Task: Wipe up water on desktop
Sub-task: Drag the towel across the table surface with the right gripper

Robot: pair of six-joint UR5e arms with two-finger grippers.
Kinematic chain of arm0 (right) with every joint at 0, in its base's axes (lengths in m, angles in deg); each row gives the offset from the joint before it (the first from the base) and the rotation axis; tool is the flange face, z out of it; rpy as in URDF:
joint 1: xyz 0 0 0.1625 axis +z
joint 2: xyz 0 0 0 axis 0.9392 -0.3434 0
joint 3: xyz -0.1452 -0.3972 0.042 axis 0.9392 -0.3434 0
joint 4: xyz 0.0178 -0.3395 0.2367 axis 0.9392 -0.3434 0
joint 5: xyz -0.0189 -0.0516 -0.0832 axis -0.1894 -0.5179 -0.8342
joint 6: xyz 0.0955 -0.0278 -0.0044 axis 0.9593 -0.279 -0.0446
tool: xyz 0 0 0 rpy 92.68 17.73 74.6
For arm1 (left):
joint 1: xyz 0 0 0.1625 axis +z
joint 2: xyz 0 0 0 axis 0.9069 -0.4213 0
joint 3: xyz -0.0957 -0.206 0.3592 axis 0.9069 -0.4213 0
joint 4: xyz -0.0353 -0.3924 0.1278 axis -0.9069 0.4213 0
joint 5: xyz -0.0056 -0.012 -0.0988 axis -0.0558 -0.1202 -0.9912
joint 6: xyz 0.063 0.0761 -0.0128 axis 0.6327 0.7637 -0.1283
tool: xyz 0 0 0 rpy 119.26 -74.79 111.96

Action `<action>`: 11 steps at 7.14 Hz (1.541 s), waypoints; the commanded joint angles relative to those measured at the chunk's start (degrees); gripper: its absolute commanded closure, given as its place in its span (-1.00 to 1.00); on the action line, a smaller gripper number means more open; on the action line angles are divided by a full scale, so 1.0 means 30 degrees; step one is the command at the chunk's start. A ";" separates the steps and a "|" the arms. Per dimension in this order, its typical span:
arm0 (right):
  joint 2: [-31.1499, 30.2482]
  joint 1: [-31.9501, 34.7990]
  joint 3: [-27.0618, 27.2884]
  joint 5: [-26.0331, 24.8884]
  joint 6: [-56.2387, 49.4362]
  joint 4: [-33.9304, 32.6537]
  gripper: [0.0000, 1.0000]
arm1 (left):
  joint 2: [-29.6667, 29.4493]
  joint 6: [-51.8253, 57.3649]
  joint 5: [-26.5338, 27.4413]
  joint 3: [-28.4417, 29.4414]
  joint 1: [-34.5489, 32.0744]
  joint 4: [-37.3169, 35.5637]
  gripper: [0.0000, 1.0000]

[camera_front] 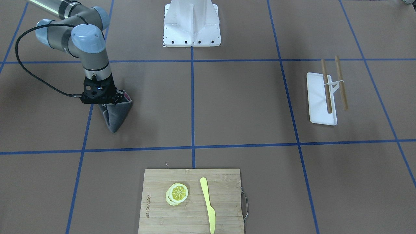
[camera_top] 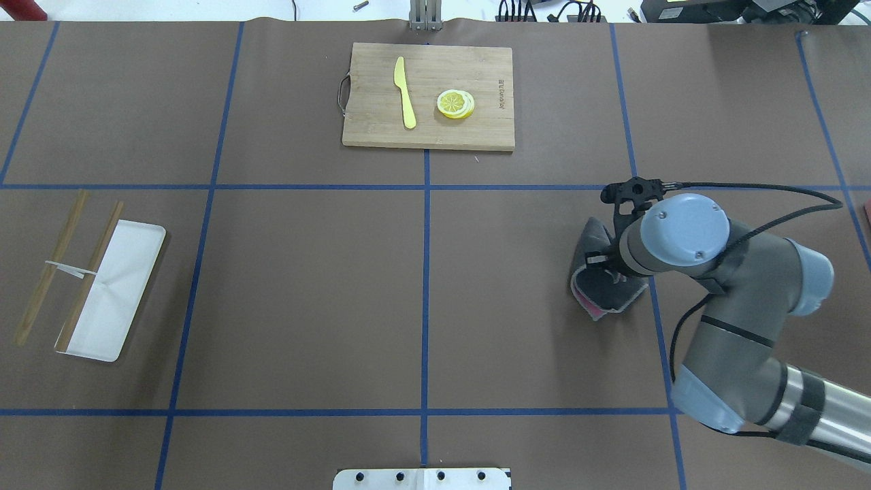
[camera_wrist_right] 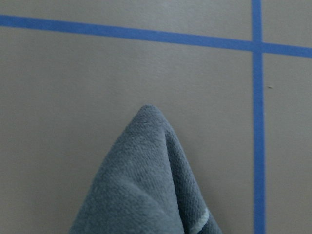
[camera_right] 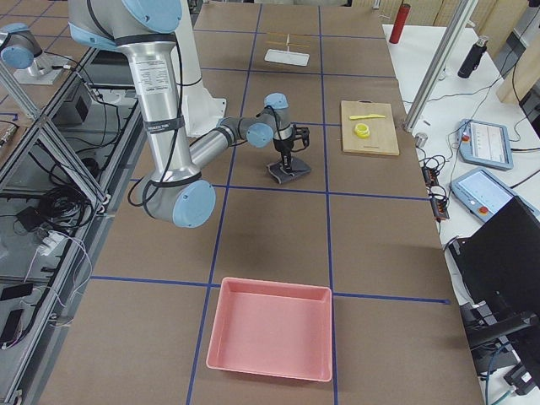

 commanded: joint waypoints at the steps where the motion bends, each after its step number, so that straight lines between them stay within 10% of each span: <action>1: -0.4981 0.0889 0.2189 -0.0059 -0.3179 0.0209 1.00 | -0.0005 0.0018 -0.0004 -0.0012 0.0000 0.0010 -0.99; 6: -1.0392 0.2389 0.2611 -0.2339 -0.7086 0.0241 1.00 | -0.0004 0.0019 -0.0004 -0.0012 0.0000 0.0039 -0.99; 11: -0.3760 0.0993 0.2696 0.0146 -0.1247 0.0065 1.00 | 0.0025 0.0019 -0.0004 -0.0041 0.0000 0.0039 -0.99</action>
